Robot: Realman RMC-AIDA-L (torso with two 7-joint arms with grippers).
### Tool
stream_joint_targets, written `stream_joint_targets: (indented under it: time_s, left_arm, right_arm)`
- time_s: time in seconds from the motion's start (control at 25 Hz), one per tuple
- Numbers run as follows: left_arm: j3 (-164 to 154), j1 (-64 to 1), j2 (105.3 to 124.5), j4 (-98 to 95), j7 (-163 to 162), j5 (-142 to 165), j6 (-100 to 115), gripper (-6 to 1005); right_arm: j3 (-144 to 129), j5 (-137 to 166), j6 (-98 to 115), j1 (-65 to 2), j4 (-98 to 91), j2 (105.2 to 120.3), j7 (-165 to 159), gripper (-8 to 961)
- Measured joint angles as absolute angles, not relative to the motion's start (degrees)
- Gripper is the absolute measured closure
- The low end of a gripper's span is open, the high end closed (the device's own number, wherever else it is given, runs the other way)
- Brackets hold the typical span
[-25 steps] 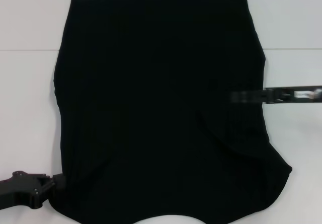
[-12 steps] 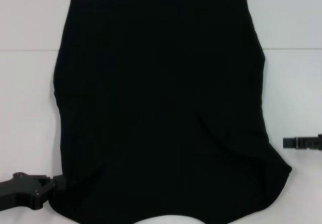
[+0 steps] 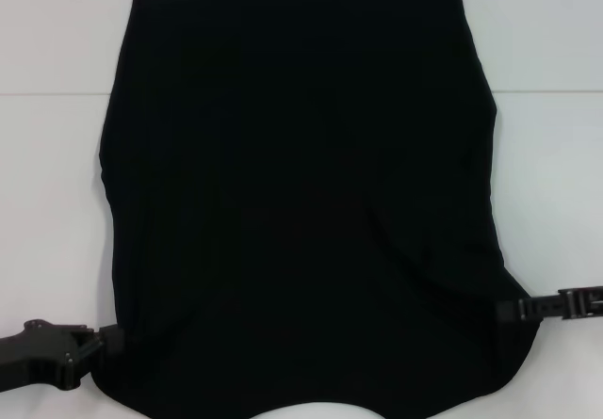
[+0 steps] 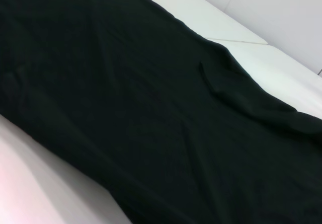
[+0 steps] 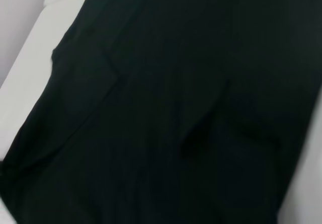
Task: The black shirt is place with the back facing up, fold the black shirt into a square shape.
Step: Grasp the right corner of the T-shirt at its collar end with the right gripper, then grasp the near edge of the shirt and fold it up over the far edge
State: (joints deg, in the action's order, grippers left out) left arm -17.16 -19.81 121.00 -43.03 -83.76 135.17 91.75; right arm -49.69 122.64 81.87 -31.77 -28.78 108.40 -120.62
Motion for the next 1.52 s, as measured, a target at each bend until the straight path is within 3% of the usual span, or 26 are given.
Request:
stream_joint_targets:
  time_s: [0.32,0.44,0.64,0.84,1.32,1.52]
  left_arm:
    - [-17.23,-19.93,121.03,-42.98,-83.76,135.19,91.57,993]
    - [-17.17,-19.95,121.03,-42.97,-83.78,135.22,91.46,993]
    - [-17.09,-20.05,121.06,-42.97,-84.3,135.25,91.25,994]
    - [-17.0,-19.79,121.18,-42.98,-85.88,135.26,91.63,994]
    - [-16.78,-20.36,120.42,-43.97,-93.69,136.14,103.16,993]
    - [-16.75,-20.18,120.47,-43.86,-94.22,137.76,107.78,993]
  right_arm:
    - [-48.92,124.17,81.75,-31.69,-29.14,108.85,-119.51,338]
    - [-48.98,124.19,81.52,-31.44,-29.1,108.86,-119.23,551]
    - [-48.75,124.09,81.64,-30.4,-29.26,108.98,-117.77,782]
    - [-46.02,124.11,84.78,-28.51,-29.56,108.54,-115.55,918]
    - [-43.02,124.26,92.99,-23.06,-29.9,105.49,-108.6,919]
    - [-42.03,125.9,97.02,-20.19,-31.22,105.29,-105.36,918]
